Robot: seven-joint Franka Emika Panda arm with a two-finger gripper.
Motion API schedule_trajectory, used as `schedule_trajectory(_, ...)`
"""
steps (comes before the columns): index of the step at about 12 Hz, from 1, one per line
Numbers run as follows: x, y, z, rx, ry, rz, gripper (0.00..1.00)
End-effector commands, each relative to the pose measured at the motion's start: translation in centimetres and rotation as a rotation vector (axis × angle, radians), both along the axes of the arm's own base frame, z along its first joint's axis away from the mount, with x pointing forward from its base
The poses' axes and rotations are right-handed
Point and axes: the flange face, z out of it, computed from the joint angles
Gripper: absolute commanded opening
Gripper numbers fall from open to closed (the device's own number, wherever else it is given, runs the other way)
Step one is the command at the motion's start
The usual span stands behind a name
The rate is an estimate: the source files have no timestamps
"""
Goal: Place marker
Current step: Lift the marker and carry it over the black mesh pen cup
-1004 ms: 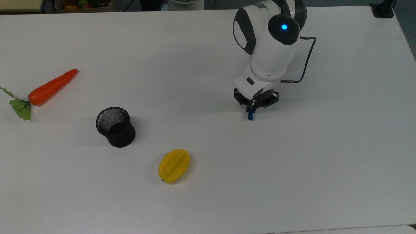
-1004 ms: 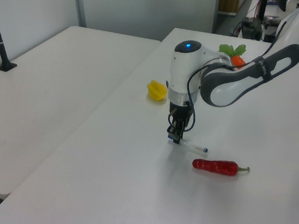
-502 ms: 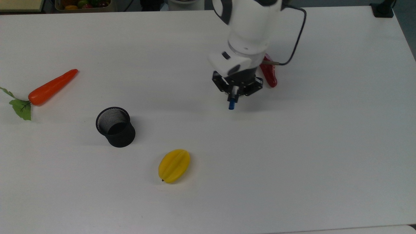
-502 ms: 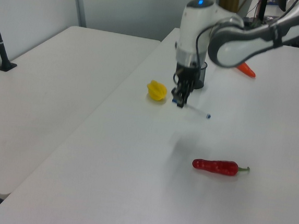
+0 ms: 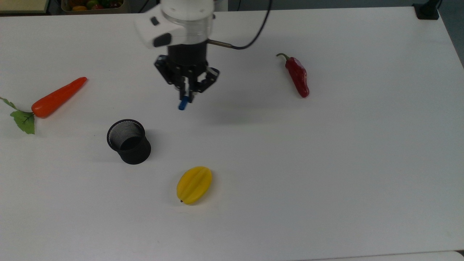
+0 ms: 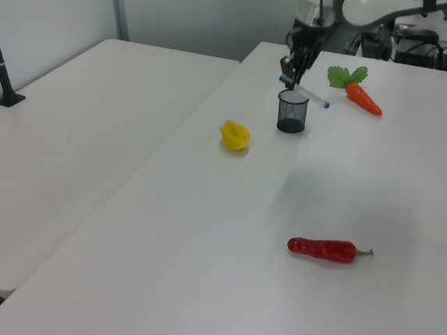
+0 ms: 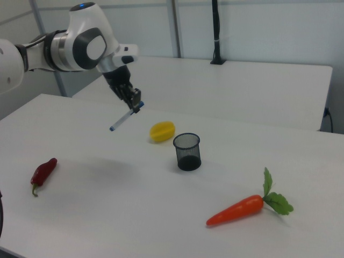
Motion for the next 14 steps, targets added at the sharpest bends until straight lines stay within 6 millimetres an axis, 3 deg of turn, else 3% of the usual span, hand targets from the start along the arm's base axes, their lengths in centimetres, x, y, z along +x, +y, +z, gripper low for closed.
schedule_trajectory(1, 0.2, -5.1, 2.2, -0.017, -0.124, -0.009, 0.09)
schedule_trajectory(5, 1.4, -9.5, 1.6, -0.083, -0.294, -0.014, 0.09)
schedule_trajectory(9, 3.2, -13.2, -2.6, -0.13, -0.344, -0.018, 0.09)
schedule_trajectory(14, 4.3, -14.7, -5.5, -0.134, -0.402, -0.012, 0.1)
